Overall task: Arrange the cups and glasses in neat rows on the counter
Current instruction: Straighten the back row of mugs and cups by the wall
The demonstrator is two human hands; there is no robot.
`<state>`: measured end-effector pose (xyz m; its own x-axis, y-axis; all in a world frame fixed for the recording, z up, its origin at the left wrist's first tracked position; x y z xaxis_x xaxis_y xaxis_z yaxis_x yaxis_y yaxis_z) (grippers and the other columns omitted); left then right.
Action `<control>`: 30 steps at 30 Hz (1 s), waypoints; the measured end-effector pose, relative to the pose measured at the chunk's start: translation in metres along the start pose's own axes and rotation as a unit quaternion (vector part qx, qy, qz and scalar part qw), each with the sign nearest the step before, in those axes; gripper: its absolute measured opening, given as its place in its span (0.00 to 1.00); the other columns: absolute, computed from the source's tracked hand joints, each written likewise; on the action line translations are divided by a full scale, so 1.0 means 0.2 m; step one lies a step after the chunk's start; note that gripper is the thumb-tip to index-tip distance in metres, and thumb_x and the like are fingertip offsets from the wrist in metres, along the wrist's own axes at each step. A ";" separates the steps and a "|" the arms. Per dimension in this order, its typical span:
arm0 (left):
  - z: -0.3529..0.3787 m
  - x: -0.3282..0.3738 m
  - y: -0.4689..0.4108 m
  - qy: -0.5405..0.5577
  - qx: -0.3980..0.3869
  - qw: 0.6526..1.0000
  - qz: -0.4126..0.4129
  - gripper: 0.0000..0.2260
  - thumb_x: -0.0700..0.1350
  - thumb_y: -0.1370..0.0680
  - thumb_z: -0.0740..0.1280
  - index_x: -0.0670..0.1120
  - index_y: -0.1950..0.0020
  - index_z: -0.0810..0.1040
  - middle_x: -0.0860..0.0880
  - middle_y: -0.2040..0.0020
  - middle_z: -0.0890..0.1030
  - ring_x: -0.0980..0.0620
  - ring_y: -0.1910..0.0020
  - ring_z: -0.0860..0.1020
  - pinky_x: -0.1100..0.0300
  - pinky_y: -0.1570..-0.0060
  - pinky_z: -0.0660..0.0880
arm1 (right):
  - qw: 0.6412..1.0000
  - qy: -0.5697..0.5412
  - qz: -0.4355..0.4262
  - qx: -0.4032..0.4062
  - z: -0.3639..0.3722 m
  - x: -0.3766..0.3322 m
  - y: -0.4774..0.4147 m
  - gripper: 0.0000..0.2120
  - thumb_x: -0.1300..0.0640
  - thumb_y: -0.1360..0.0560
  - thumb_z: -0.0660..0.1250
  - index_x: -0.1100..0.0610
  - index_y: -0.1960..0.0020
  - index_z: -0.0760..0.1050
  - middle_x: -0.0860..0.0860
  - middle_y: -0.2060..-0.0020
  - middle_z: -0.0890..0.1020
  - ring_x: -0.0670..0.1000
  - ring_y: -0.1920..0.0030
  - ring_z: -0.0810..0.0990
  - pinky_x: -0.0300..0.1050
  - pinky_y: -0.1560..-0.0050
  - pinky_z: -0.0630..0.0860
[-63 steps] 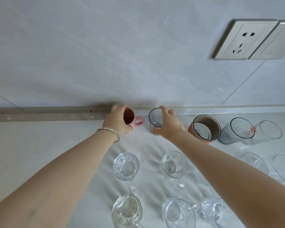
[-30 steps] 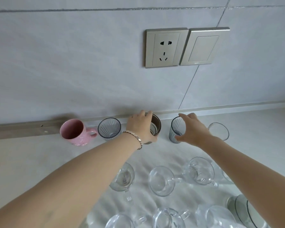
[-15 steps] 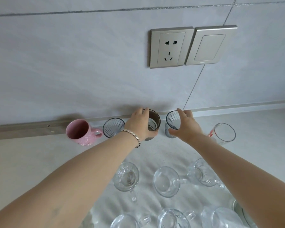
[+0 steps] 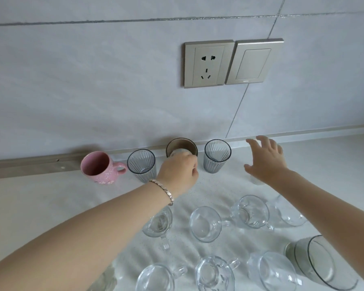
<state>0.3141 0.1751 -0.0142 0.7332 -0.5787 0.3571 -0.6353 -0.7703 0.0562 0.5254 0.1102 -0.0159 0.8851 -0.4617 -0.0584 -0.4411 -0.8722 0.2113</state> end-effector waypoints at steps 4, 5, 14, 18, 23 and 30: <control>0.06 0.07 0.06 -0.003 -0.078 0.997 -0.017 0.07 0.44 0.24 0.60 0.46 0.51 0.77 0.49 0.51 0.81 0.47 0.51 0.79 0.59 0.58 0.69 | 0.992 -0.026 0.093 -0.079 0.01 0.18 0.05 0.35 0.52 0.27 0.67 0.52 0.25 0.55 0.58 0.29 0.60 0.63 0.32 0.67 0.54 0.34 0.67; 0.07 0.08 0.07 0.000 -0.091 0.996 -0.026 0.07 0.44 0.24 0.60 0.46 0.51 0.77 0.48 0.51 0.81 0.46 0.51 0.79 0.59 0.58 0.69 | 0.989 -0.048 0.108 -0.091 0.03 0.21 0.06 0.35 0.53 0.27 0.67 0.51 0.25 0.54 0.59 0.31 0.62 0.63 0.35 0.71 0.53 0.38 0.70; 0.09 0.05 0.13 0.004 -0.130 0.987 -0.097 0.06 0.44 0.23 0.59 0.49 0.53 0.75 0.49 0.48 0.81 0.48 0.48 0.78 0.59 0.54 0.70 | 0.978 -0.174 0.114 -0.032 0.06 0.15 -0.06 0.35 0.51 0.31 0.72 0.50 0.29 0.61 0.58 0.39 0.69 0.61 0.50 0.80 0.48 0.53 0.74; 0.07 -0.02 0.16 0.001 -0.129 0.984 -0.124 0.07 0.44 0.24 0.59 0.49 0.52 0.76 0.50 0.52 0.79 0.48 0.48 0.78 0.58 0.54 0.71 | 0.979 -0.185 0.089 -0.019 0.07 0.04 -0.16 0.32 0.50 0.29 0.69 0.51 0.29 0.60 0.58 0.37 0.68 0.61 0.49 0.79 0.48 0.52 0.74; 0.03 -0.08 0.19 -0.004 -0.123 0.982 -0.144 0.09 0.44 0.23 0.58 0.47 0.47 0.76 0.50 0.48 0.80 0.48 0.50 0.77 0.57 0.54 0.70 | 0.979 -0.168 0.115 -0.004 0.10 -0.01 -0.20 0.31 0.52 0.30 0.69 0.52 0.30 0.61 0.58 0.38 0.67 0.60 0.54 0.77 0.47 0.56 0.72; 0.01 -0.13 0.24 0.007 -0.117 0.981 -0.156 0.10 0.45 0.23 0.59 0.48 0.45 0.76 0.50 0.46 0.80 0.47 0.47 0.78 0.57 0.50 0.72 | 0.982 -0.136 0.129 -0.005 0.11 0.03 -0.18 0.31 0.52 0.29 0.69 0.52 0.30 0.60 0.59 0.38 0.67 0.62 0.46 0.78 0.47 0.55 0.71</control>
<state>0.2653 0.1535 -0.0236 0.8986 -0.3194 0.3008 -0.4196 -0.8260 0.3764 0.5432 0.1350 -0.0457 0.6716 -0.6940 -0.2597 -0.6425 -0.7200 0.2624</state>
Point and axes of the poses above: each hand's wrist, its own y-axis away from the middle knuckle, its own z-axis out of the palm, x = y × z, the point moved 1 cm from there along -y, towards the middle knuckle
